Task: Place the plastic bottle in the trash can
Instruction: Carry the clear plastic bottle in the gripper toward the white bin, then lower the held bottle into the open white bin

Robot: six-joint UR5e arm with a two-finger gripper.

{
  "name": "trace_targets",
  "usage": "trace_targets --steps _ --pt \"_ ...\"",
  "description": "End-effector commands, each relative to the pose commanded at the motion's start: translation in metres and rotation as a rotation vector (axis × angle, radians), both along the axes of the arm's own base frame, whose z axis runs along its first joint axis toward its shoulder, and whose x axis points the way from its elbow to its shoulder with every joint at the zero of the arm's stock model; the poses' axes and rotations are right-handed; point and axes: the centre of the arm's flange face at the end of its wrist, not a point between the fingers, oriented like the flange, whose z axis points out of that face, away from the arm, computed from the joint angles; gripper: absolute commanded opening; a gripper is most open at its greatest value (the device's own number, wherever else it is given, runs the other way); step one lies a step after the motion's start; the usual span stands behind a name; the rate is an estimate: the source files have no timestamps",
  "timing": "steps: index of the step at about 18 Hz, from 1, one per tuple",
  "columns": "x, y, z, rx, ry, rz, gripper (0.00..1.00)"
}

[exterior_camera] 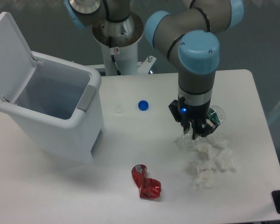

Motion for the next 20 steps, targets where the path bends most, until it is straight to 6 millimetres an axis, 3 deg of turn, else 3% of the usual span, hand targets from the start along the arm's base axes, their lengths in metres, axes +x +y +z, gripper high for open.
trace_targets --steps 5,10,16,20 --pt "0.0 0.0 0.007 0.02 0.004 0.019 0.28" --pt "0.028 0.0 0.053 0.164 -0.008 0.094 0.27" --pt "0.114 -0.008 0.139 0.446 -0.096 0.23 0.27" --pt "0.17 -0.003 0.155 0.529 -0.176 0.26 0.27"
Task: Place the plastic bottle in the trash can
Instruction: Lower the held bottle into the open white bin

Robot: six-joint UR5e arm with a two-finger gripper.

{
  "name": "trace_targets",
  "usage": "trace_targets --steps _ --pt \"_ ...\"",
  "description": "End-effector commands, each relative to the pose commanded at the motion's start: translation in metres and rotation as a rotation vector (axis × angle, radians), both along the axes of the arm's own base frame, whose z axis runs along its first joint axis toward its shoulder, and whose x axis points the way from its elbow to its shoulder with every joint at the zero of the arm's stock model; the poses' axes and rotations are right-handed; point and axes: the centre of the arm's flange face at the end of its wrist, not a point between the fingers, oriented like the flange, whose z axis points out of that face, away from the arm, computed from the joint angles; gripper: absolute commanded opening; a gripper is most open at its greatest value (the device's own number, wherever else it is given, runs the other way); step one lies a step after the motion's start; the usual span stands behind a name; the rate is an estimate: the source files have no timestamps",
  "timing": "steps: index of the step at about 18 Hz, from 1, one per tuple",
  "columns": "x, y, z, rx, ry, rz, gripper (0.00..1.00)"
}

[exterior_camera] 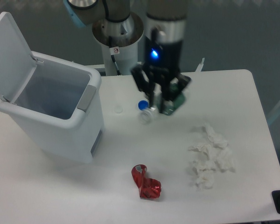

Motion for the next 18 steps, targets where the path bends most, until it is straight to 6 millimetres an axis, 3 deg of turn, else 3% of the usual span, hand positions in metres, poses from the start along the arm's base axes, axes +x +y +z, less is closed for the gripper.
trace_targets --steps 4,9,12,15,16,17,18 --pt "0.056 0.013 0.014 0.134 -0.103 0.076 0.28" --pt "0.121 0.03 0.02 0.153 -0.194 0.068 0.3" --pt "0.15 0.026 0.005 0.146 -0.242 0.014 0.34" --pt "0.157 0.021 -0.003 0.14 -0.239 -0.013 0.62" --pt "0.158 0.021 -0.003 0.142 -0.239 -0.024 0.86" --pt "0.158 0.022 -0.003 0.144 -0.242 -0.026 0.99" --pt "0.158 0.022 -0.002 0.145 -0.243 -0.027 1.0"
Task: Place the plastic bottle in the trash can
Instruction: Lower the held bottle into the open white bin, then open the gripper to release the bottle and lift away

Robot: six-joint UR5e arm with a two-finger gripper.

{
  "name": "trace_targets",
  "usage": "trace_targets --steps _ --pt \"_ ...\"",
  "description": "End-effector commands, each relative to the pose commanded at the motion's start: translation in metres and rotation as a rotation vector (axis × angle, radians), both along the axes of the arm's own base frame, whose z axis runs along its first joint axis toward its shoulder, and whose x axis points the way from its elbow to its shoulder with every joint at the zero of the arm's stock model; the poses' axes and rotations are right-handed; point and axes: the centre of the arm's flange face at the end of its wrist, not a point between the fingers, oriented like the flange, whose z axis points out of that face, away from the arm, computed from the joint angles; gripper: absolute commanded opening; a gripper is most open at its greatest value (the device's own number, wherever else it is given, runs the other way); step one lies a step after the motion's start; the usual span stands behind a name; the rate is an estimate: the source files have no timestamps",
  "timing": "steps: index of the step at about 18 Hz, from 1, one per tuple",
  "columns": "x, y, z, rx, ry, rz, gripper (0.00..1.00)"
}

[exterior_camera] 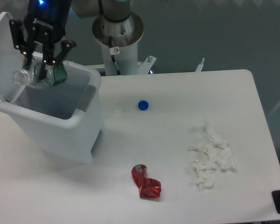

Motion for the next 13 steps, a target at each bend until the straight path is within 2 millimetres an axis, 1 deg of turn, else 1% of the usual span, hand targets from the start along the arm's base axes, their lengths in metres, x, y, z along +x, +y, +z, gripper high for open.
trace_targets --steps 6,9,11,13 --pt "-0.001 0.001 -0.001 -0.001 0.0 -0.001 1.0" --pt "-0.003 0.003 0.004 0.01 0.036 -0.03 1.0" --pt "-0.015 0.0 0.003 0.013 0.128 -0.092 1.0" --pt "-0.052 -0.014 -0.005 -0.043 0.292 -0.124 1.0"
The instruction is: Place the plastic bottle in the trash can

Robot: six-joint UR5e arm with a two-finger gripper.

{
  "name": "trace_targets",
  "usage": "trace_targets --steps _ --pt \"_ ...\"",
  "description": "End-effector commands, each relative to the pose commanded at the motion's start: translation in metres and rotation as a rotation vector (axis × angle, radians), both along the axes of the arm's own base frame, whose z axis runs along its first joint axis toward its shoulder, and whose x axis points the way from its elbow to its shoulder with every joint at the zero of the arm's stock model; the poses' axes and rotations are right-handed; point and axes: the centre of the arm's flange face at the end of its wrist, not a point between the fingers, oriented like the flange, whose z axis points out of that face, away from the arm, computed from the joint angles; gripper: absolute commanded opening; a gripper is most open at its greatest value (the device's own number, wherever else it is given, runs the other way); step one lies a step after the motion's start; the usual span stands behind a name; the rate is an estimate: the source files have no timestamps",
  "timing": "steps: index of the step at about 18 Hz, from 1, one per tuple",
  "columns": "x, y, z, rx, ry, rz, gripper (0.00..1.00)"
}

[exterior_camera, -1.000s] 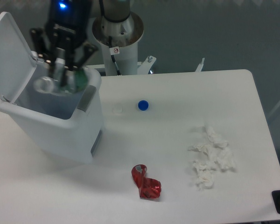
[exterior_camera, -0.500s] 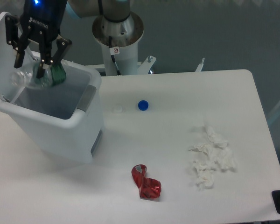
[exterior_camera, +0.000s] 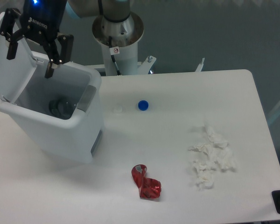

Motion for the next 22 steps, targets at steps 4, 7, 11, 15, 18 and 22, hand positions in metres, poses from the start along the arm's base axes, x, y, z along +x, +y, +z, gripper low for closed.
trace_targets --steps 4,7,11,15,18,22 --pt "-0.1 -0.027 -0.034 -0.12 0.161 -0.036 1.0" --pt "-0.165 -0.064 -0.064 -0.187 0.185 -0.014 1.0" --pt "-0.228 -0.094 -0.107 -0.358 0.177 -0.033 1.0" --pt "-0.275 -0.101 -0.169 -0.535 0.147 -0.092 1.0" --pt "-0.306 -0.098 -0.197 -0.555 0.108 -0.094 1.0" --pt "-0.337 -0.091 -0.23 -0.568 0.076 -0.11 1.0"
